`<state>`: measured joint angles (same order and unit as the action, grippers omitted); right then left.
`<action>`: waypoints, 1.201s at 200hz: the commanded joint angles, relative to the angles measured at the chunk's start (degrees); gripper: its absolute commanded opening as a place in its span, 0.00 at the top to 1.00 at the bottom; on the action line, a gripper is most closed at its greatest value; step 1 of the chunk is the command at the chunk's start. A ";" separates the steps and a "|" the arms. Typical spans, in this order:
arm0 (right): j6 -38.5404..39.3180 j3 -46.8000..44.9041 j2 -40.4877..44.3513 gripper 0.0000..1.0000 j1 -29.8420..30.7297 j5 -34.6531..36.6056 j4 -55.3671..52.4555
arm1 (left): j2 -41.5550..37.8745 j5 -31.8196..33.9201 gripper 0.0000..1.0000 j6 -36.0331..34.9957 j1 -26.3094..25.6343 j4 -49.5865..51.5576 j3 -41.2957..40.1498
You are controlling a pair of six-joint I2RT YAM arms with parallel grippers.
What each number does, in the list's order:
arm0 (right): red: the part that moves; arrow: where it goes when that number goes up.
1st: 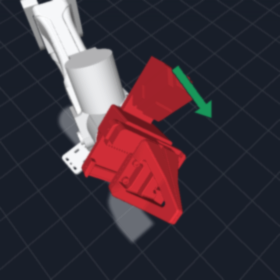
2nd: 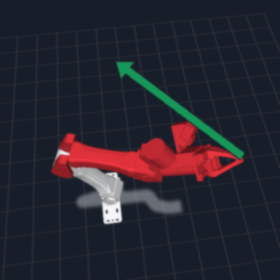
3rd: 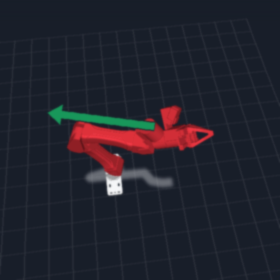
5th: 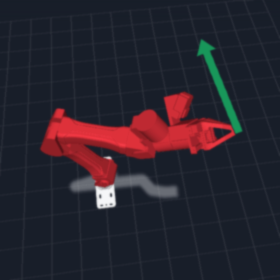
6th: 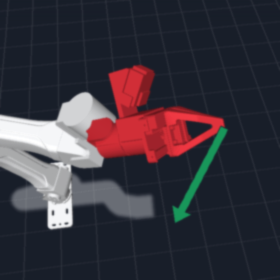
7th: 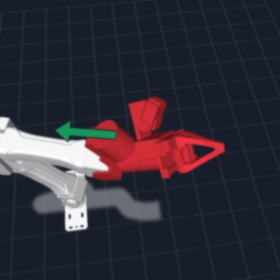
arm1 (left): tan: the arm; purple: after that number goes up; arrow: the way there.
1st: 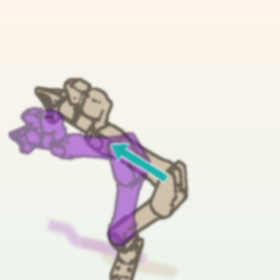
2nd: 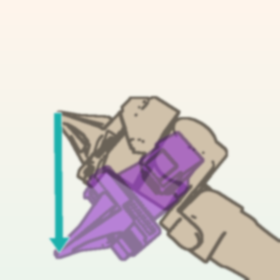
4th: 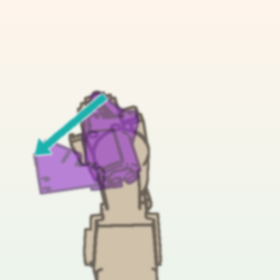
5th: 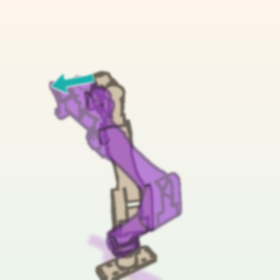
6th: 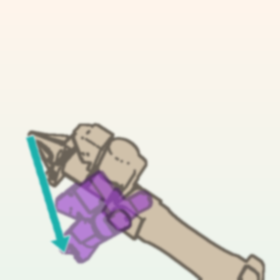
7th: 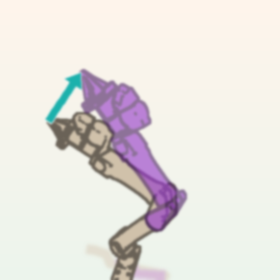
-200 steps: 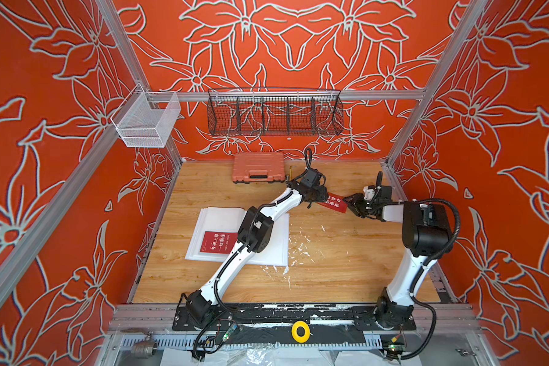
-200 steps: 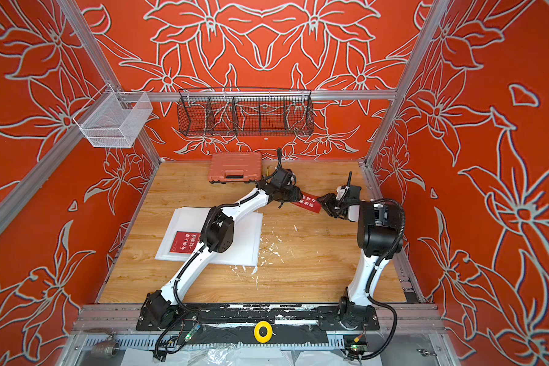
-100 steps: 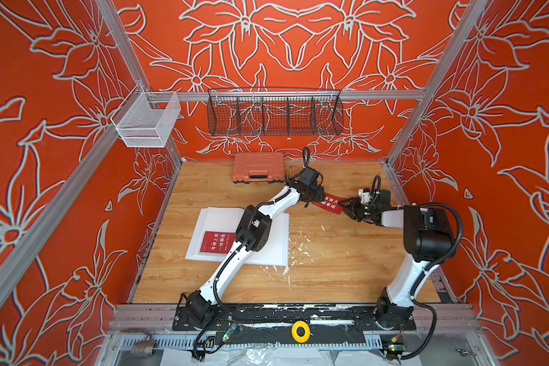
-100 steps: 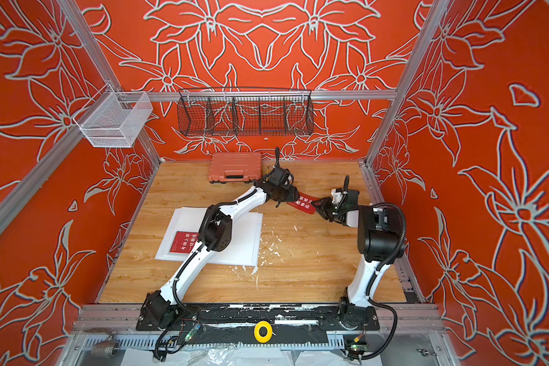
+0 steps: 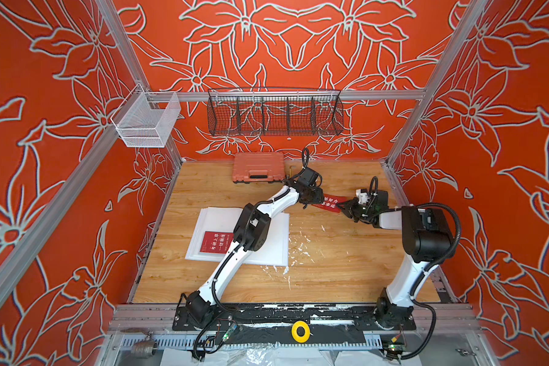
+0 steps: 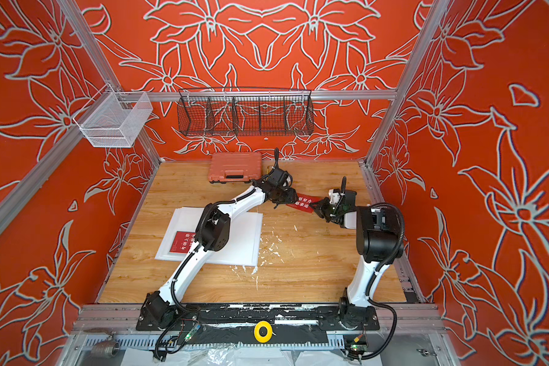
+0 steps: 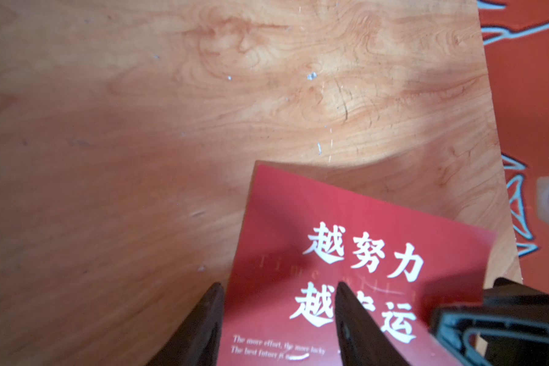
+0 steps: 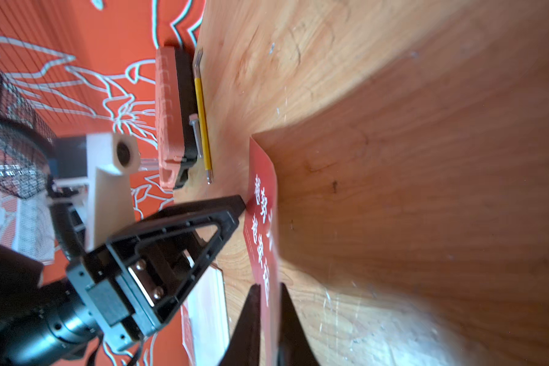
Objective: Place the photos into the photo albums
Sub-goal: Pick up the photo at the center of the board, then insert the photo into the photo album.
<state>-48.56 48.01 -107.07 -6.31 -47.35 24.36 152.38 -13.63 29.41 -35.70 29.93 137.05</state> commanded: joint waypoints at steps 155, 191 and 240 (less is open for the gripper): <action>5.78 -2.35 26.56 1.00 13.73 6.24 -23.57 | -45.37 4.24 0.36 -4.09 7.34 10.01 -43.56; -0.66 -2.36 22.94 1.00 23.56 4.78 -14.78 | -55.78 6.48 0.36 -3.37 12.97 10.58 -56.78; -4.36 2.91 10.65 1.00 35.47 4.39 -5.29 | -70.93 3.71 0.32 -1.65 26.64 9.01 -74.37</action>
<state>-49.47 47.55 -91.44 25.43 -42.46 12.36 88.47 -8.36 26.59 -15.53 38.63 68.05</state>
